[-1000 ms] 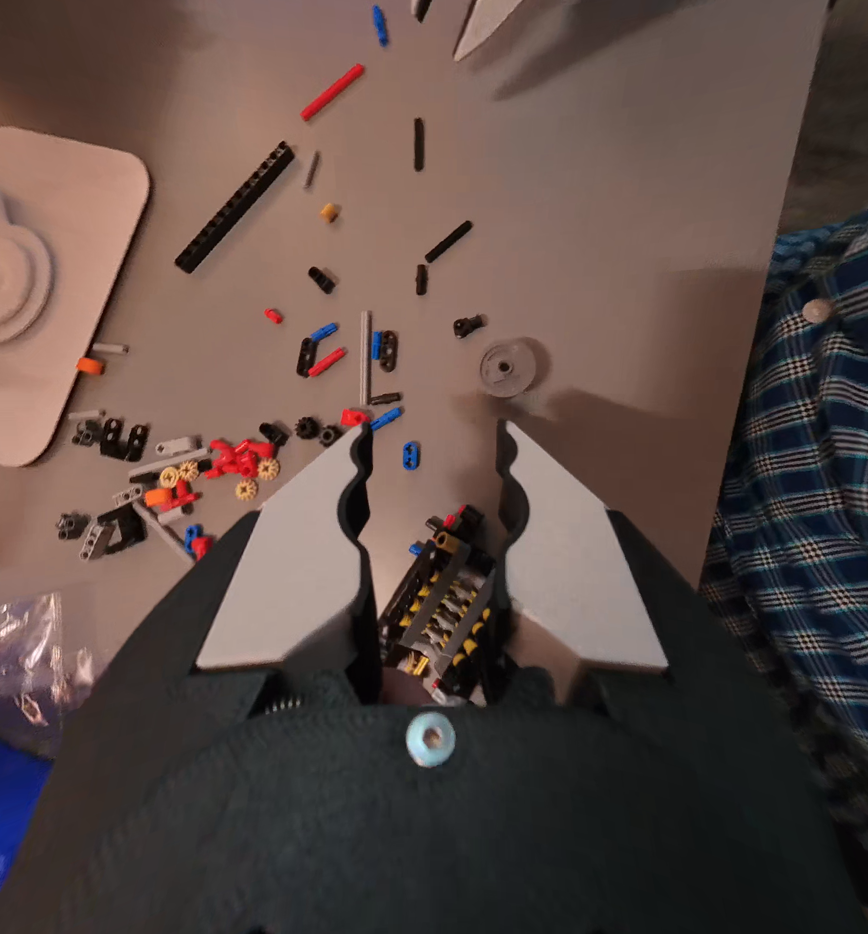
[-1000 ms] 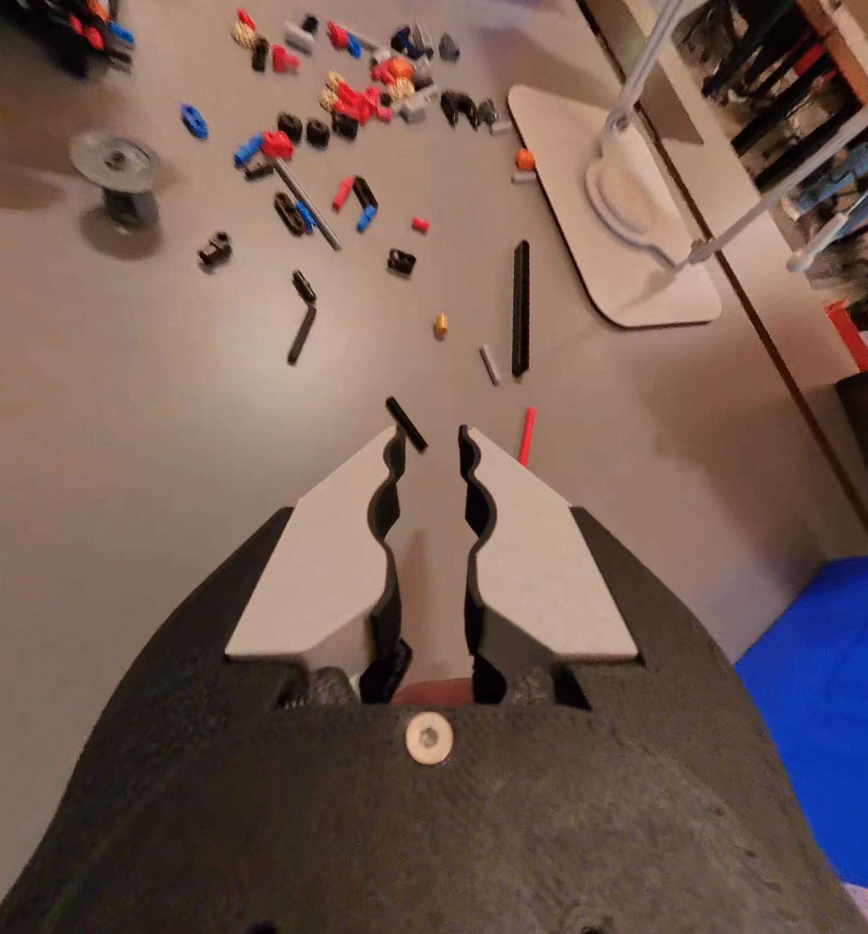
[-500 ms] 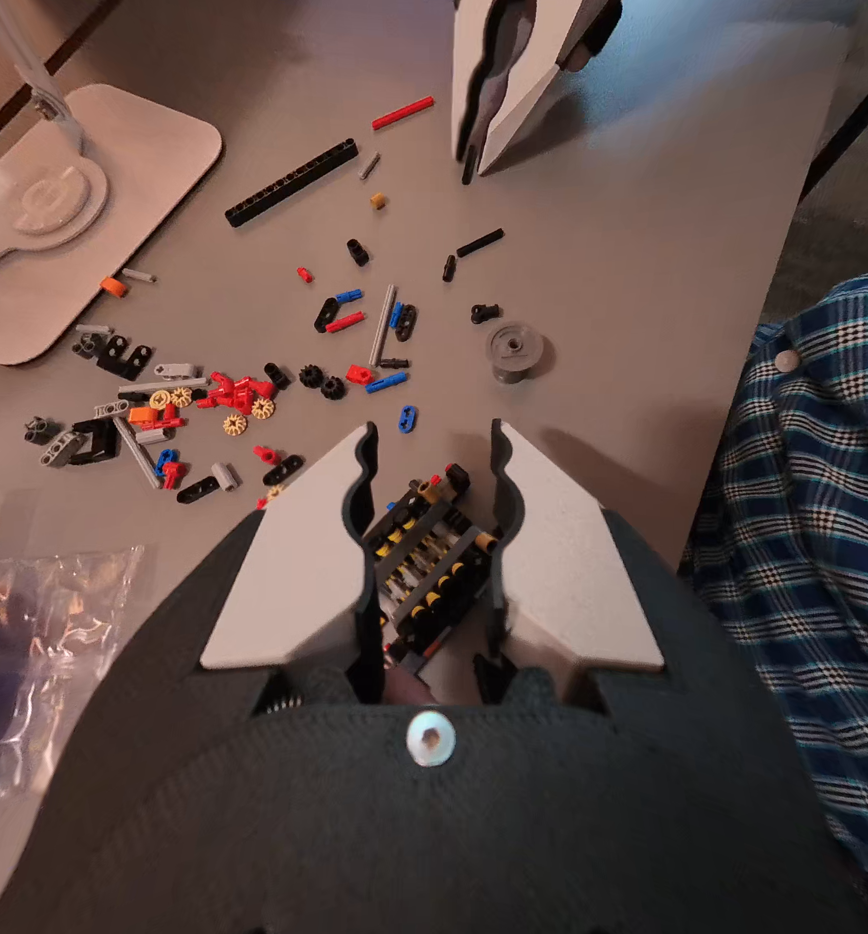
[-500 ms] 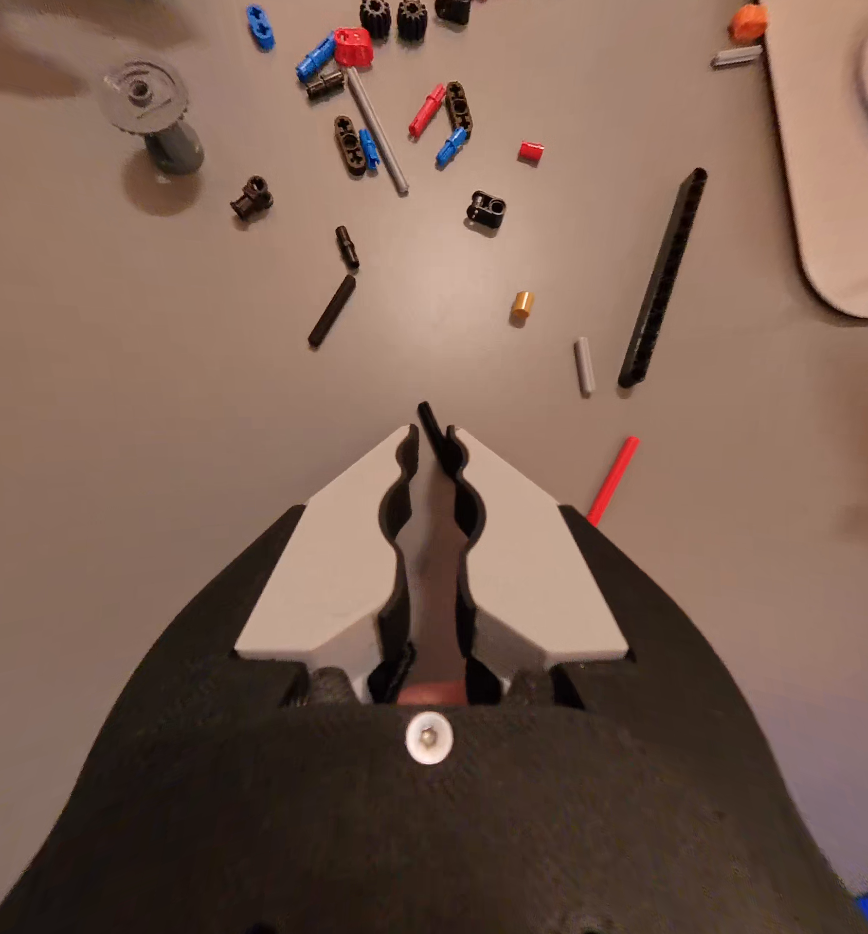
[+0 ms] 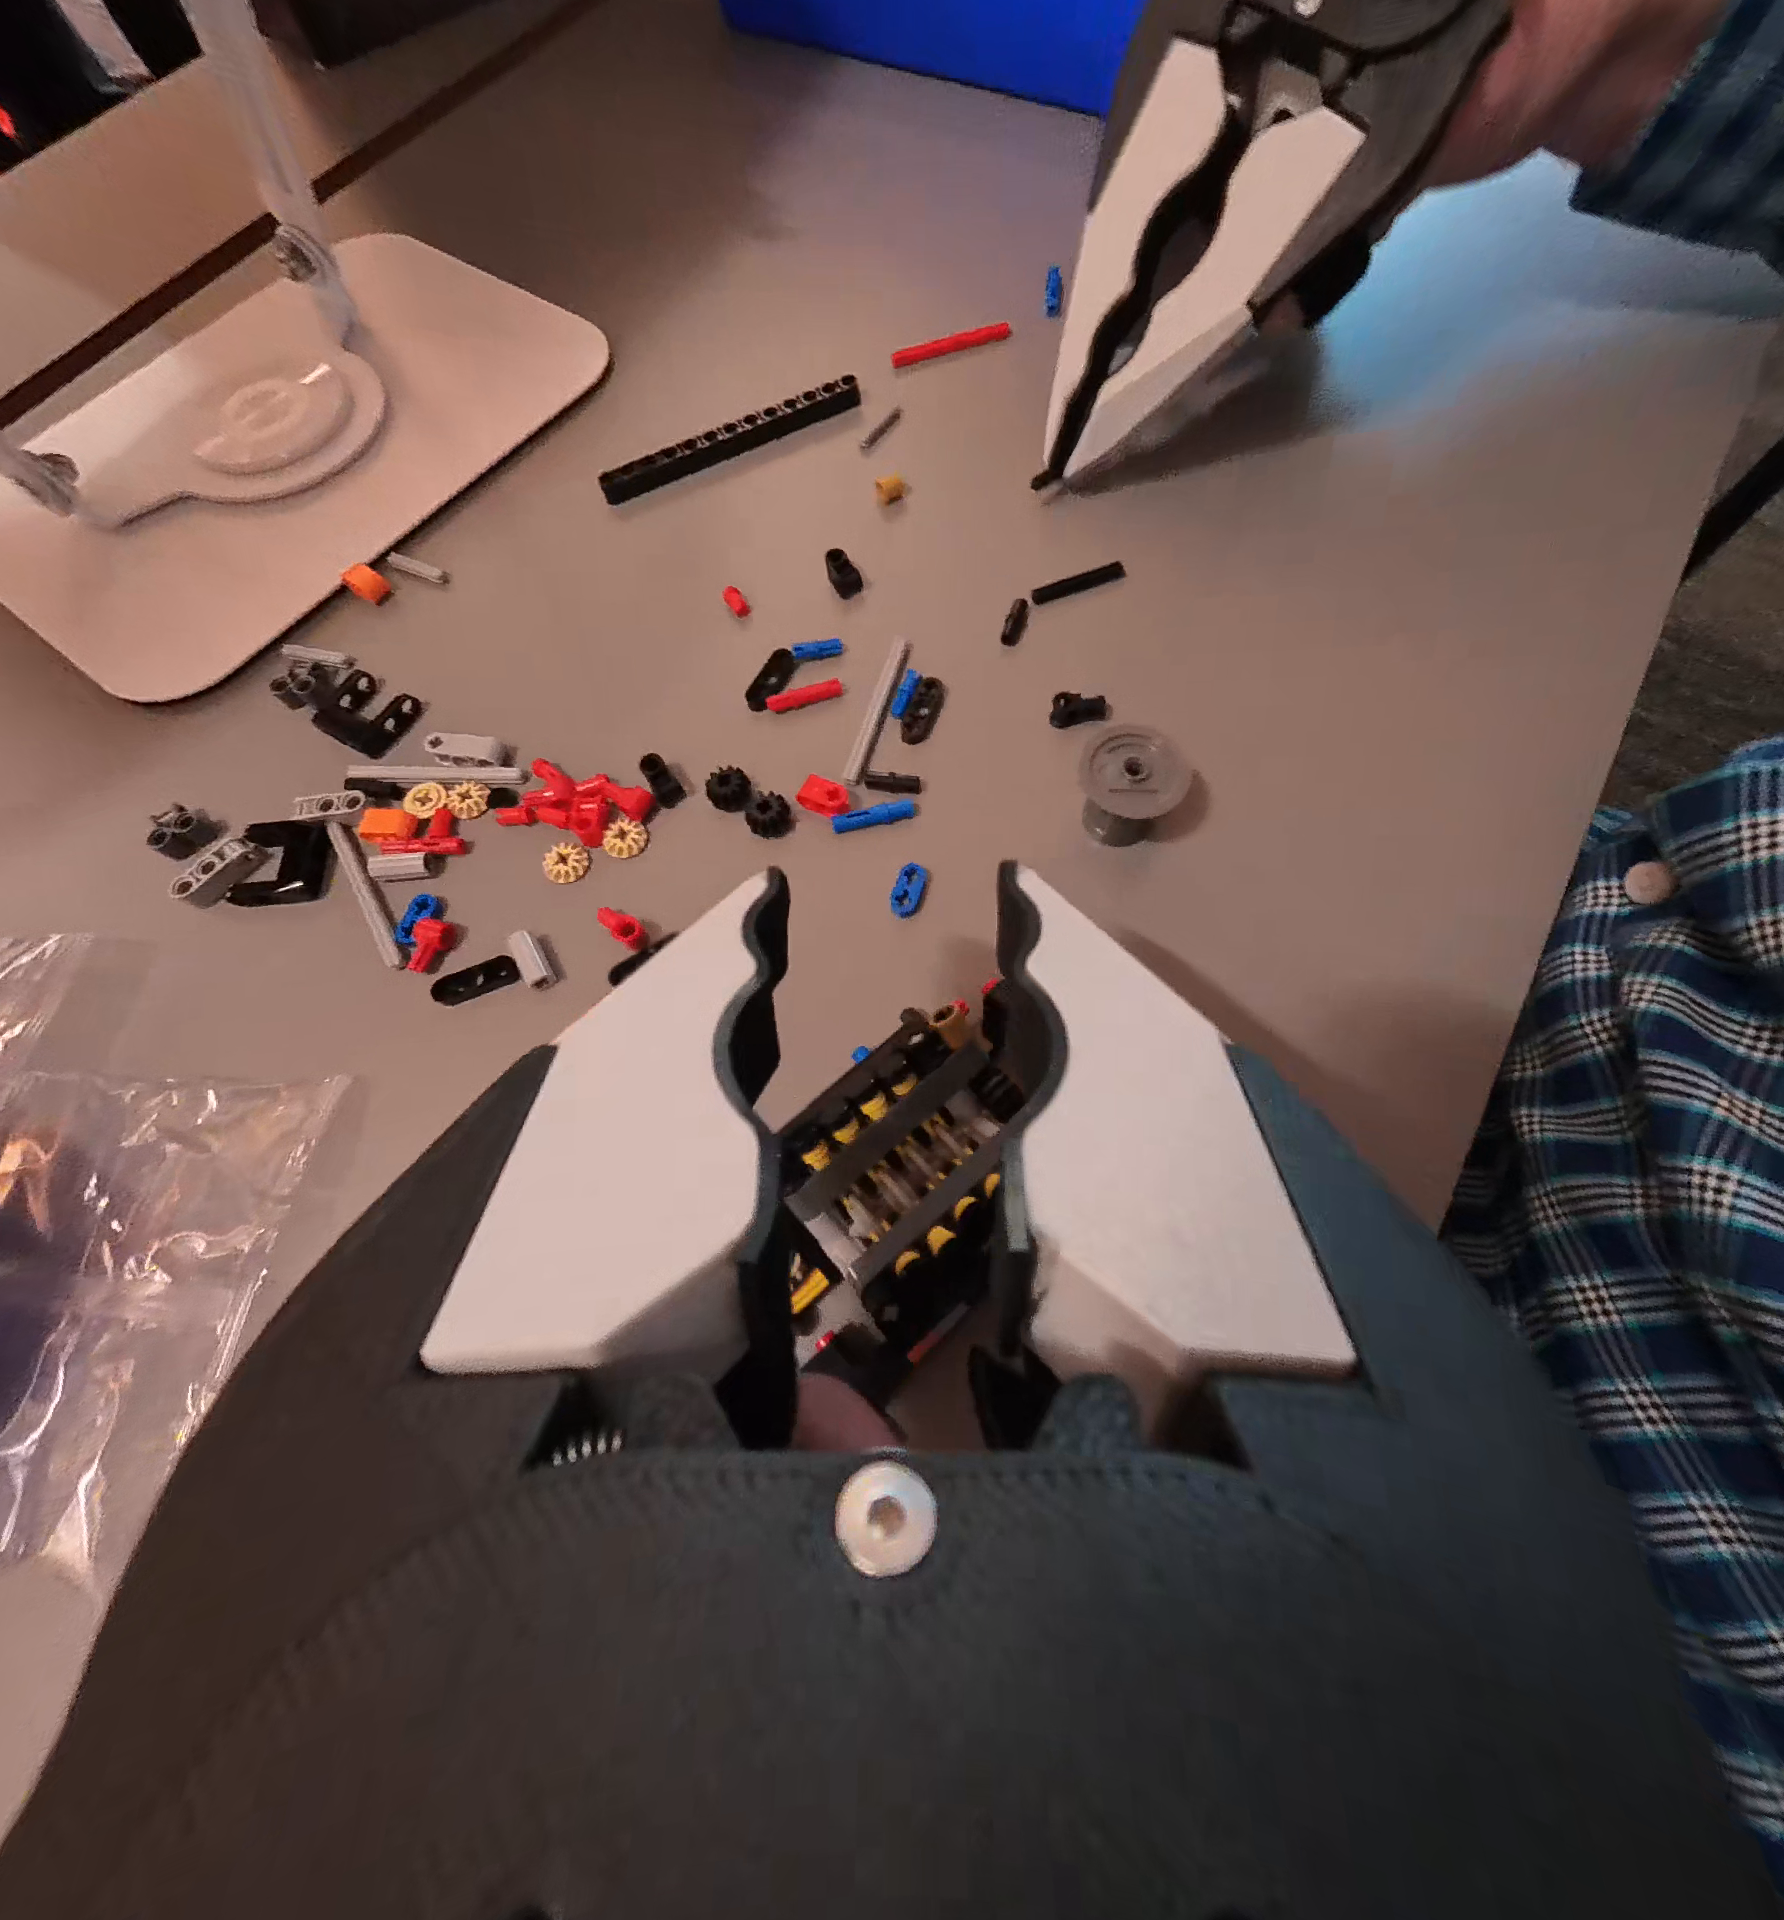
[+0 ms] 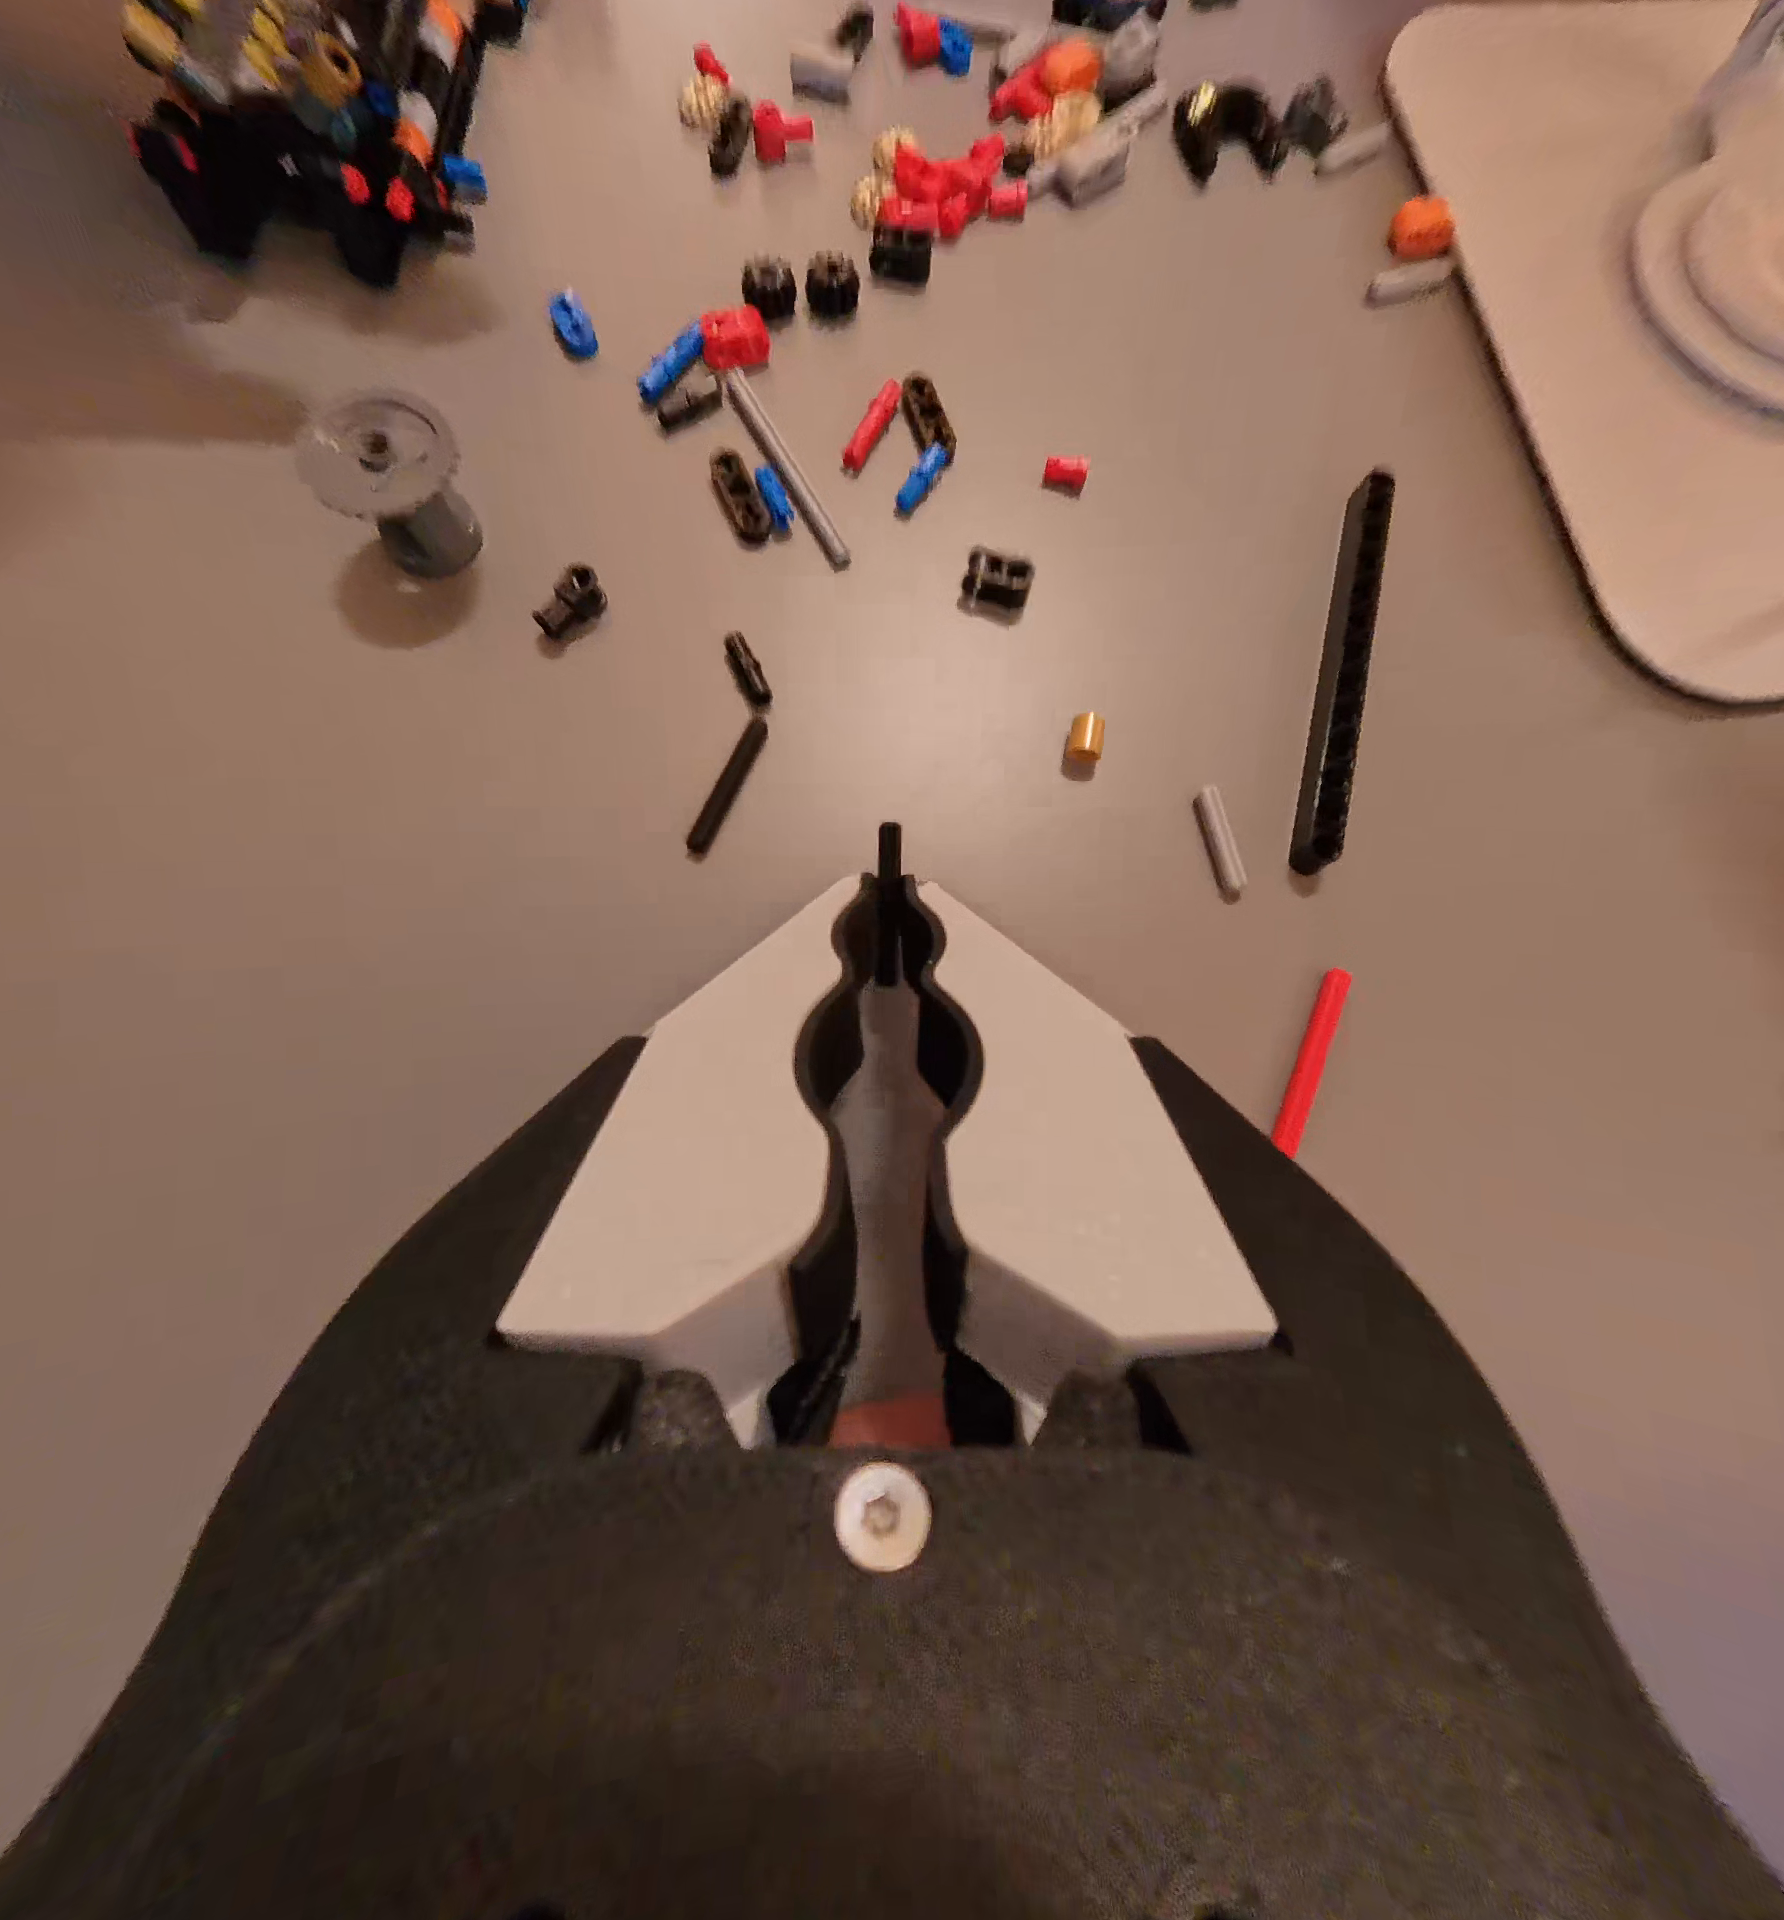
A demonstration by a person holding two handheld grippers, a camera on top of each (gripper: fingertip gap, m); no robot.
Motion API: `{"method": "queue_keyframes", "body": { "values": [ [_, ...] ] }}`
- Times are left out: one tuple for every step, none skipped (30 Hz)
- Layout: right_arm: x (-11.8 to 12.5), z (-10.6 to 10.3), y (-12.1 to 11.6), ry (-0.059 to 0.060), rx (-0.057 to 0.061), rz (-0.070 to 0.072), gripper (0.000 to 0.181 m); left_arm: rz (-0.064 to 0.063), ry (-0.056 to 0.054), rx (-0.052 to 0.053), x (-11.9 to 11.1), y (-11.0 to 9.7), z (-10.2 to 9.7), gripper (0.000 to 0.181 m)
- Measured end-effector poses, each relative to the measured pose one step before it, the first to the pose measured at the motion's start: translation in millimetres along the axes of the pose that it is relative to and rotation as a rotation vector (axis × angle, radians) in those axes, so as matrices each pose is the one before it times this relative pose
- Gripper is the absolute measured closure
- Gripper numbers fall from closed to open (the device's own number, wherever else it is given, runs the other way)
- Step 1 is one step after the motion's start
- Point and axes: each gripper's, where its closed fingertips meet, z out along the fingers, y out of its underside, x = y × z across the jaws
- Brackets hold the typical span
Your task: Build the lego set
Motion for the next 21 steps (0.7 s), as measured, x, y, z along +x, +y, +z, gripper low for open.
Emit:
{"method": "queue_keyframes", "body": {
  "values": [
    [-2.02, -1.53, -6.99, 0.0117, 0.0327, -0.0048, 0.181, -0.0109, -0.0044, 0.0079, -0.71, -2.06, -0.11, 0.143],
    [-1.96, -1.39, -7.55, 0.0155, 0.0306, -0.0094, 0.181, -0.0103, -0.0017, 0.012, 0.42, -3.17, 0.17, 0.143],
    [-1.72, -1.23, -8.36, 0.021, 0.0317, -0.0189, 0.181, -0.0127, 0.0012, 0.0156, 1.32, -4.0, 0.7, 0.145],
    [-3.36, -0.76, -9.12, 0.0113, 0.0343, -0.0229, 0.181, -0.0135, 0.0026, 0.0158, 1.86, -4.31, 1.71, 0.146],
    [-3.67, -0.15, -9.05, 0.0081, 0.0319, -0.0174, 0.181, -0.0103, 0.0014, 0.0131, 1.95, -4.29, 2.36, 0.147],
    [-2.89, 0.56, -8.55, 0.0123, 0.0269, -0.0192, 0.181, -0.0063, 0.0043, 0.0105, 2.55, -4.1, 2.94, 0.147],
    [-3.58, 0.87, -8.57, 0.0109, 0.0261, -0.0273, 0.181, -0.0101, 0.0035, 0.0114, 2.63, -4.65, 3.43, 0.148],
    [-3.64, 1.03, -8.95, 0.0125, 0.0263, -0.0311, 0.181, -0.0143, 0.0104, 0.0126, 3.71, -4.9, 3.75, 0.149],
    [-4.05, 1.21, -8.88, 0.0112, 0.0241, -0.0347, 0.181, -0.0175, 0.0176, 0.0138, 5.23, -4.93, 3.89, 0.15],
    [-4.77, 1.02, -8.94, 0.0088, 0.0243, -0.0408, 0.181, -0.0216, 0.0227, 0.0092, 6.32, -3.96, 3.99, 0.151],
    [-4.23, 0.96, -8.58, 0.0121, 0.0215, -0.0419, 0.181, -0.0179, 0.0173, -0.0016, 5.34, -1.98, 3.9, 0.152],
    [-4.47, 1.07, -7.67, 0.0084, 0.018, -0.0391, 0.181, -0.009, 0.0135, -0.0018, 4.43, -1.52, 3.23, 0.153],
    [-5.06, 0.91, -6.86, 0.0037, 0.0153, -0.04, 0.181, -0.0101, 0.0085, 0.0002, 3.29, -1.46, 2.66, 0.153],
    [-2.98, 0.79, -6.23, 0.016, 0.0135, -0.0446, 0.181, -0.0162, 0.0118, 0.0041, 3.42, -1.32, 2.48, 0.153],
    [-3.24, 1.06, -4.17, 0.0129, 0.0023, -0.0505, 0.181, -0.0239, 0.0231, 0.0054, 4.8, -0.64, 2.39, 0.153],
    [-3.43, 0.95, -3.91, 0.009, 0.0031, -0.048, 0.181, -0.0264, 0.0211, 0.0044, 4.19, 0.02, 2.23, 0.152],
    [-2.32, 0.52, -4.68, 0.0109, 0.0113, -0.0319, 0.181, -0.0189, 0.0096, 0.0062, 2.25, 0.06, 1.53, 0.152],
    [-2.26, 0.8, -3.63, 0.0067, 0.0066, -0.0269, 0.181, -0.0151, 0.0097, 0.0039, 2.05, 0.47, 1.0, 0.153],
    [-1.65, 0.9, -2.16, 0.0091, -0.0008, -0.0336, 0.181, -0.0182, 0.0113, 0.003, 1.82, 0.6, 0.74, 0.153],
    [-1.41, 0.86, -1.42, 0.0084, -0.0031, -0.0355, 0.181, -0.0215, 0.0075, 0.0129, 0.98, -0.83, 0.19, 0.155],
    [-1.43, 0.86, -1.44, 0.0036, -0.0011, -0.0279, 0.181, -0.0282, 0.0185, 0.0202, 2.13, -1.88, -0.37, 0.159]
  ]
}}
